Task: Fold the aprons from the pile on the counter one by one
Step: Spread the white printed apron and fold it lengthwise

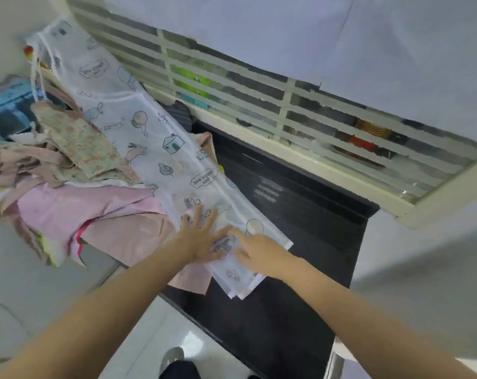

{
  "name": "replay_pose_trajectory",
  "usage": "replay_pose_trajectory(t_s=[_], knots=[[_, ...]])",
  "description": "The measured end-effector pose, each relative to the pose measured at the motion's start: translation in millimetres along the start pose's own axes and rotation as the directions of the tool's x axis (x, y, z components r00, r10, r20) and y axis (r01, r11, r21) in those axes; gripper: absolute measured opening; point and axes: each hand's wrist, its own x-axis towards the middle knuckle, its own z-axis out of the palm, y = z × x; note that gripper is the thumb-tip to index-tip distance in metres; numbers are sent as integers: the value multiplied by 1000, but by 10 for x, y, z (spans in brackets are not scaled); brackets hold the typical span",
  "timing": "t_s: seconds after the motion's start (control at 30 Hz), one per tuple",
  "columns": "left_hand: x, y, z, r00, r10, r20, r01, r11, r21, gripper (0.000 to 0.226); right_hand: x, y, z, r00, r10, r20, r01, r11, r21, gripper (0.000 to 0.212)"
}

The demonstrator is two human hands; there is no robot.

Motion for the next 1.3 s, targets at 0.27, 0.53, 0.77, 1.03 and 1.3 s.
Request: replay_pose_trajectory(t_s=[0.27,0.53,0.77,1.03,1.3], knots=[[-379,251,249,906,-422,27,418,884,-209,67,70,606,140,960,105,260,-19,949,-314,86],[-556,518,278,621,-749,230,105,-211,-972,38,17,489,164,999,42,28,-47,976,214,56],[-577,617,207,584,-799,142,-22,-190,-981,46,13,527,95,992,115,56,-120,696,708,28],[-440,659,158,551,-812,191,-35,-251,-967,48,45,577,76,974,223,50,-187,648,738,29],[-300,529,255,550,-833,60,106,-1,-994,40,86,692,55,976,212,-38,-145,779,610,16]])
